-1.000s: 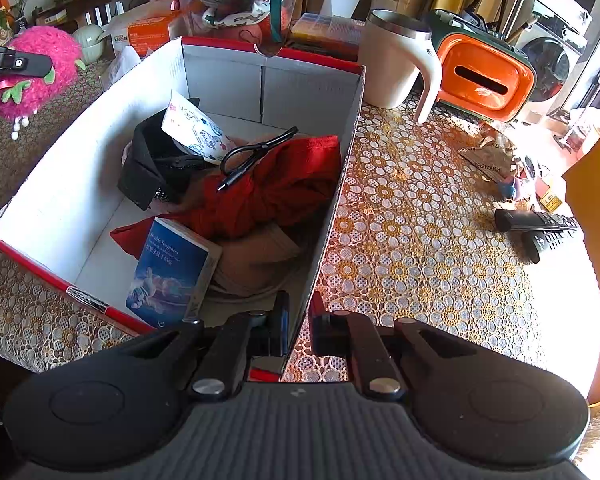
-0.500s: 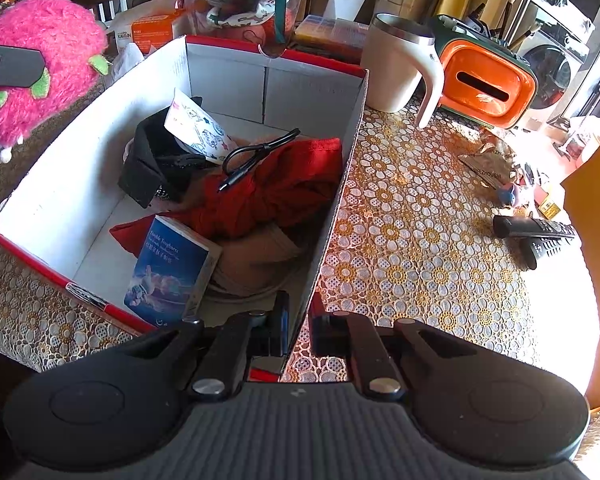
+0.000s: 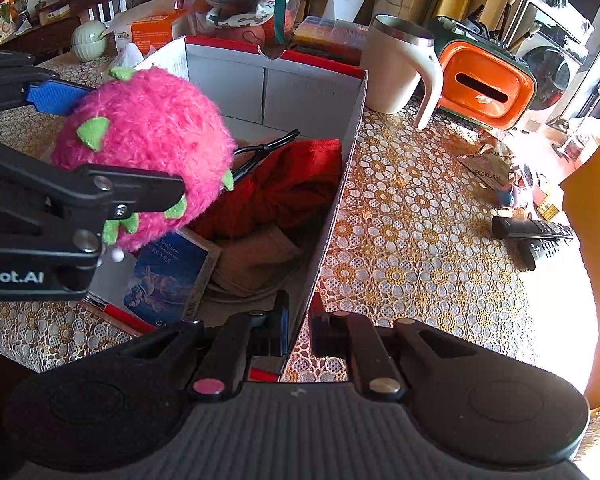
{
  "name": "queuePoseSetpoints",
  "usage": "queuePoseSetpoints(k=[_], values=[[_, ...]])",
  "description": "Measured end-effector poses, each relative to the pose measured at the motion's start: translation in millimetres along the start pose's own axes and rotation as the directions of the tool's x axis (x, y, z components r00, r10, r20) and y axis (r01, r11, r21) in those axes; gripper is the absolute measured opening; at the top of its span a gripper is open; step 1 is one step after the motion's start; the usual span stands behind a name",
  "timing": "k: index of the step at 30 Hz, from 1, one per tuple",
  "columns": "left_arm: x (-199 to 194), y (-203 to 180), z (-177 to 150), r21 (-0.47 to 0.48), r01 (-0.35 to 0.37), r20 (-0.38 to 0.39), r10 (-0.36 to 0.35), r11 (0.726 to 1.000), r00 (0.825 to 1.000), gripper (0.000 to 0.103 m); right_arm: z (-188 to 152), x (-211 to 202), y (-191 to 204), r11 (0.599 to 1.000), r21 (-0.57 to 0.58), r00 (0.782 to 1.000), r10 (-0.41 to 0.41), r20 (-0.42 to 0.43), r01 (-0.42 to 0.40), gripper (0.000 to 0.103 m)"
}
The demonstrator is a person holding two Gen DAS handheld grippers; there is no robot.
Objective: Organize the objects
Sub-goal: 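Lower the pink plush into the shoebox and open the left gripper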
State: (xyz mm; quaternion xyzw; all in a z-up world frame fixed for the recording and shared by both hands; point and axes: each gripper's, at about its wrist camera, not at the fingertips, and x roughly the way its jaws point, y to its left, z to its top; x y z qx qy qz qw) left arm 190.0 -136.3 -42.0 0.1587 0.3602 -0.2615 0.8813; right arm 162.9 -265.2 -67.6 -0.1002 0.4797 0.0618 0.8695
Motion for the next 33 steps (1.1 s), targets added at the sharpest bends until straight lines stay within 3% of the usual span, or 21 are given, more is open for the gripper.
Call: queuePoseSetpoints(k=[13,19,33], values=[[19,5,-6,-0.002,0.021,-0.065,-0.021,1.0,0.998,0.075,0,0,0,1.0,0.001,1.0,-0.001,-0.001,0.001,0.01],[12,9,-9,-0.04,0.031,-0.036,-0.033,0.999,0.999,0.091,0,0,1,1.0,0.001,1.0,-0.002,0.001,0.002,0.01],[-32,23,-15,-0.093,0.026,0.044,-0.022,0.995,0.999,0.097,0,-37,-2,1.0,0.002,0.998,-0.013,0.068,0.013,0.01]])
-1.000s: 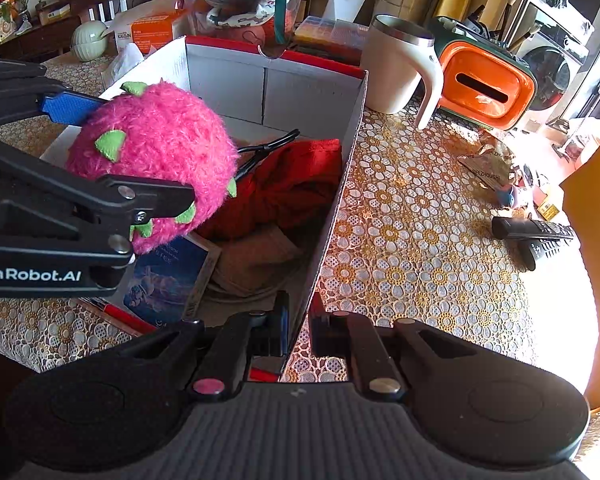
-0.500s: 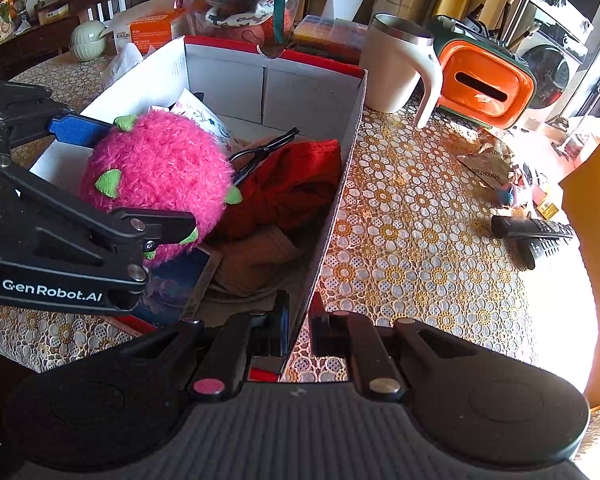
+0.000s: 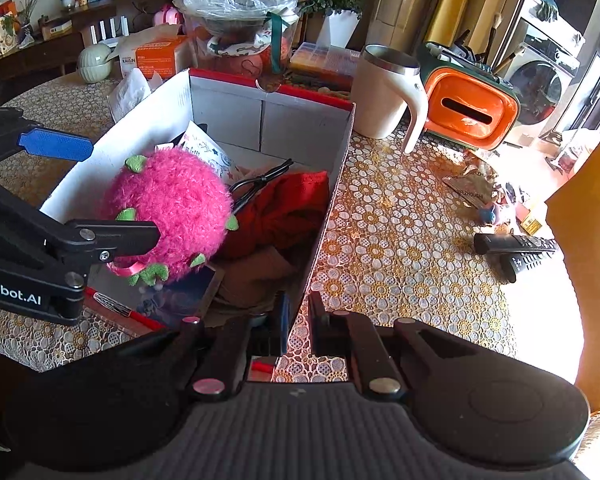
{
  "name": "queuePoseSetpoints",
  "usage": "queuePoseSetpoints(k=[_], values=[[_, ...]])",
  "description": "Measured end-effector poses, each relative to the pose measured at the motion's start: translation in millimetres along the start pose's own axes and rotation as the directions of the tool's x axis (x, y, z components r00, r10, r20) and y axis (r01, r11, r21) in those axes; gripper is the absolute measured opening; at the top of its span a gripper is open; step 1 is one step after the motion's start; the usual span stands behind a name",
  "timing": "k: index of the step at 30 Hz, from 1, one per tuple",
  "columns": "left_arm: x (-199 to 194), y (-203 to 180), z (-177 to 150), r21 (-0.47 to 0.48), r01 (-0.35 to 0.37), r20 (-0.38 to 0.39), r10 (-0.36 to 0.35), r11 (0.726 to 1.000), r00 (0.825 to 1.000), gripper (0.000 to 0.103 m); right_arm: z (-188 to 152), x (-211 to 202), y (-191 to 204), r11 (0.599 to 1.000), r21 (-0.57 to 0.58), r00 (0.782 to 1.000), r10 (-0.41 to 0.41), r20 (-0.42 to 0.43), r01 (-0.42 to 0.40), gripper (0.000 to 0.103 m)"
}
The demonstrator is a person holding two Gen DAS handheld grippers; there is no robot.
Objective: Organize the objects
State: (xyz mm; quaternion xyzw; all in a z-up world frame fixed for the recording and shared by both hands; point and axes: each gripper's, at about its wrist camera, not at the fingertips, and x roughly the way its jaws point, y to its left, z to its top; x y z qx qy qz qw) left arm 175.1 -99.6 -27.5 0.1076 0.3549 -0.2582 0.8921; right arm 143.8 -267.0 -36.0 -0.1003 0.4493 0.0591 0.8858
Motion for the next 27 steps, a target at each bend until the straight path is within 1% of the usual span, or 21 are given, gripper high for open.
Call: queuePoseSetpoints(k=[5,10,12,18,20,25,26,27], values=[[-21,0,-1,-0.014,-0.016,0.034,0.017,1.0,0.999,0.1,1,-22,-3,1.0,0.007,0.999,-0.003,0.046,0.002,0.01],[-42,-1,-5,-0.038,-0.026,0.07,0.028,0.999,0.997,0.101,0,-49,-5,0.999,0.037,0.993,0.021,0.116,-0.026,0.01],[-50,-2,-7,-0.054,-0.03,0.087,0.034,0.998,0.996,0.101,-2,-59,-4,0.999,0.041,0.989,0.027,0.148,-0.033,0.01],[-71,-4,-15,-0.073,-0.059,0.137,0.068,0.996,0.988,0.101,-9,-76,-5,0.996,0.066,0.977,0.049,0.209,-0.064,0.01],[-77,-5,-17,-0.085,-0.067,0.152,0.08,0.994,0.985,0.102,-12,-82,-4,0.995,0.066,0.97,0.058,0.237,-0.076,0.01],[-86,-6,-20,-0.107,-0.075,0.17,0.092,0.991,0.981,0.102,-18,-92,0,0.994,0.064,0.956,0.072,0.283,-0.094,0.011],[-87,-6,-21,-0.108,-0.076,0.174,0.094,0.991,0.98,0.102,-19,-94,1,0.993,0.061,0.954,0.076,0.291,-0.098,0.012],[-87,-6,-22,-0.108,-0.073,0.177,0.092,0.991,0.98,0.102,-21,-96,2,0.993,0.058,0.952,0.081,0.296,-0.103,0.016]])
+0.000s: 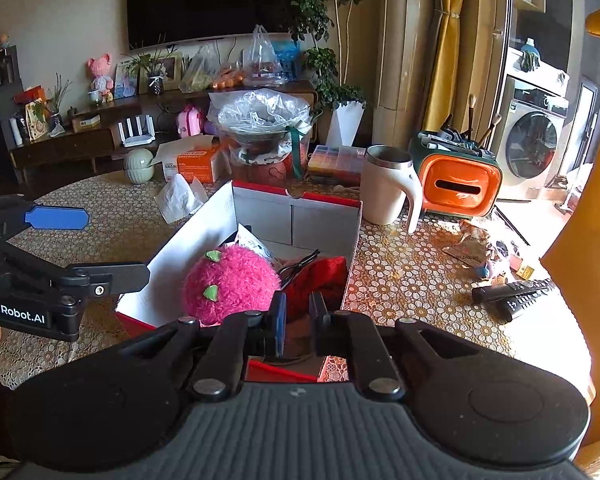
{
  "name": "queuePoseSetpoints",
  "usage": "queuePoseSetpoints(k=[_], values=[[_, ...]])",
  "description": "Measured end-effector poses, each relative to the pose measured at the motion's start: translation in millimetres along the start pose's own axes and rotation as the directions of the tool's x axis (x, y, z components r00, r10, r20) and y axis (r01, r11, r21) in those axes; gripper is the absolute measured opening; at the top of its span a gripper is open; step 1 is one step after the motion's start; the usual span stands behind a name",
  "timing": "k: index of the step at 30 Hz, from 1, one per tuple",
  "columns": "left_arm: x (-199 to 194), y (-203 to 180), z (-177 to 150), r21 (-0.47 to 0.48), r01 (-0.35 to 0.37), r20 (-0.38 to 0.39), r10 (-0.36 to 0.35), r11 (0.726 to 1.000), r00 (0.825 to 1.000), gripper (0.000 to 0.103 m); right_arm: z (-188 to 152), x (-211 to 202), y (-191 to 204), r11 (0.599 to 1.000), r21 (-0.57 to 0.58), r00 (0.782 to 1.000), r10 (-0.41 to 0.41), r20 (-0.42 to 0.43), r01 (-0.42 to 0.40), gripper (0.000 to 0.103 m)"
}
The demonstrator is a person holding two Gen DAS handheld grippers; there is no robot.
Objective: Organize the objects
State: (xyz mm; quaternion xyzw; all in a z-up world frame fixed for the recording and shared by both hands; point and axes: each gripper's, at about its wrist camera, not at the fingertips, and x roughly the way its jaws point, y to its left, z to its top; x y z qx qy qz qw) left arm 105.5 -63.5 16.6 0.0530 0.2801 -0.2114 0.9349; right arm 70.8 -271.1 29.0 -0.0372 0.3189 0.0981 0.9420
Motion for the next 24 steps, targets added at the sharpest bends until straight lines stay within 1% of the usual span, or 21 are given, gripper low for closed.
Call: queuePoseSetpoints(k=[1,3,4,5,6,8,13,15,19,21,24], values=[[-1,0,-1,0.0,0.001,0.001,-0.001,1.0,1.0,0.102,-1,-1,1,1.0,-0.001,1.0,0.004,0.003,-0.004,0.02],[-1,0,-2,0.001,-0.011,-0.003,0.011,1.0,1.0,0.102,-2,-4,3,1.0,0.005,1.0,0.008,0.016,-0.008,0.037],[-1,0,-3,0.0,-0.017,-0.006,0.017,1.0,1.0,0.102,-3,-6,3,1.0,0.011,1.0,0.01,0.025,-0.011,0.042],[-1,-1,-4,-0.002,-0.016,-0.007,0.016,1.0,1.0,0.102,-4,-7,3,1.0,0.016,0.999,0.011,0.032,-0.011,0.053],[-2,0,-6,-0.007,-0.012,-0.008,0.012,1.0,1.0,0.102,-5,-9,3,1.0,0.02,0.999,0.012,0.038,-0.013,0.058],[-2,-1,-8,-0.019,-0.009,-0.012,0.008,1.0,1.0,0.102,-7,-11,3,1.0,0.021,0.999,0.016,0.044,-0.017,0.059],[-5,-3,-14,-0.043,0.0,-0.02,-0.001,0.999,1.0,0.102,-10,-15,3,0.999,0.019,0.998,0.027,0.056,-0.028,0.073],[-7,-3,-15,-0.054,0.004,-0.019,-0.005,0.999,1.0,0.102,-12,-18,4,0.999,0.017,0.997,0.036,0.067,-0.038,0.082],[-11,-6,-16,-0.056,-0.005,-0.012,0.005,0.998,1.0,0.102,-15,-25,7,0.999,0.004,0.995,0.043,0.096,-0.043,0.089],[-14,-8,-17,-0.06,-0.003,-0.007,0.003,0.998,1.0,0.102,-16,-29,8,0.999,0.006,0.993,0.04,0.113,-0.041,0.1],[-18,-11,-19,-0.07,-0.016,-0.006,0.016,0.997,1.0,0.102,-18,-35,9,0.999,0.01,0.989,0.046,0.139,-0.048,0.102]])
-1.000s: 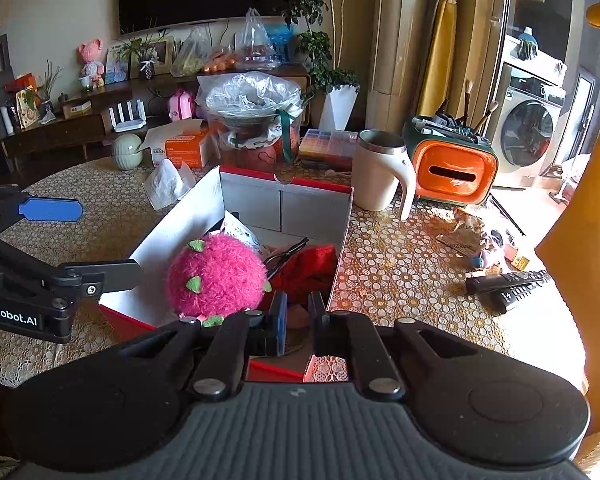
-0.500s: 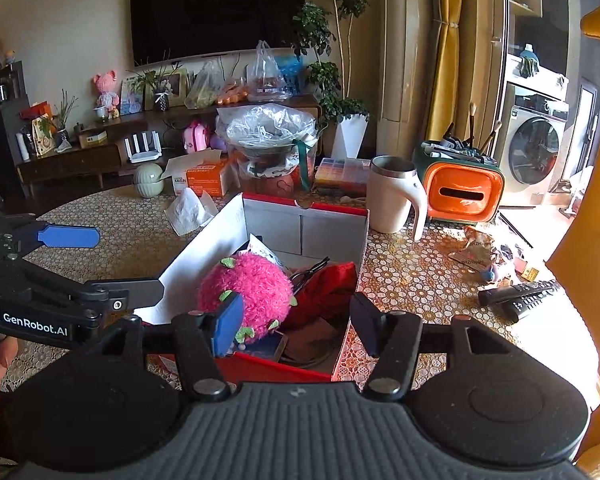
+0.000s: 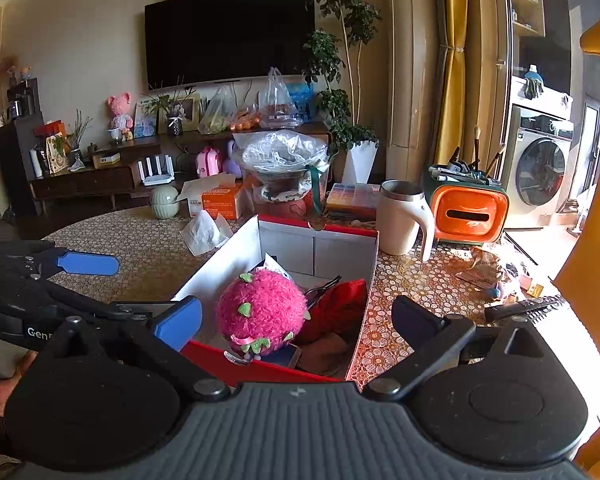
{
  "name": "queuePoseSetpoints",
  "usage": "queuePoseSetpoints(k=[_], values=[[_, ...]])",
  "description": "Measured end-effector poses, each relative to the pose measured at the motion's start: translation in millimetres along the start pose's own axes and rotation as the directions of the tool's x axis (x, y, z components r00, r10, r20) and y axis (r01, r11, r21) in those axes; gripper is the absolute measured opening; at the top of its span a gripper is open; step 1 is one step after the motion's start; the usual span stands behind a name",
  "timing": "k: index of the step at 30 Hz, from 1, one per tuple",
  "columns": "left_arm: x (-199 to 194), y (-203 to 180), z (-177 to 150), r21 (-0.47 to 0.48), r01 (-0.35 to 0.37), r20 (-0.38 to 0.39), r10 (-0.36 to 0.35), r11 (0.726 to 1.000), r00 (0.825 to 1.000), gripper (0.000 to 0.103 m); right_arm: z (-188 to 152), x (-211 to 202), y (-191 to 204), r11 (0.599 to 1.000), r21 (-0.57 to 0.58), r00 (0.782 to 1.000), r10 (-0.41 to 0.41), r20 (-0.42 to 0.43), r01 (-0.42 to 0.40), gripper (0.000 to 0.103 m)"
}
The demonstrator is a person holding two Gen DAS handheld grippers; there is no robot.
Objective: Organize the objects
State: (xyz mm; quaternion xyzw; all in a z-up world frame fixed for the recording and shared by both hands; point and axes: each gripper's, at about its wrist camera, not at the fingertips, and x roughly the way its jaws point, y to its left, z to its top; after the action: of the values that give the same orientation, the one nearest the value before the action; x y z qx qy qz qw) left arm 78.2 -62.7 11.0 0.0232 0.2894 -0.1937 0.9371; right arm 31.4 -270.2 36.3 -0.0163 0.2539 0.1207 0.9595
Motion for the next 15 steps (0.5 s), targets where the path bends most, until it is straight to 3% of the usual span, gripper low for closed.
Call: queuePoseSetpoints(k=[15], values=[[-10,1,-3,-0.058,0.005,0.004,-0.005,0.998,1.0,0.102,-14,-10,-2,0.999,0.034,1.0,-0.005,0.001,0.005,0.103]])
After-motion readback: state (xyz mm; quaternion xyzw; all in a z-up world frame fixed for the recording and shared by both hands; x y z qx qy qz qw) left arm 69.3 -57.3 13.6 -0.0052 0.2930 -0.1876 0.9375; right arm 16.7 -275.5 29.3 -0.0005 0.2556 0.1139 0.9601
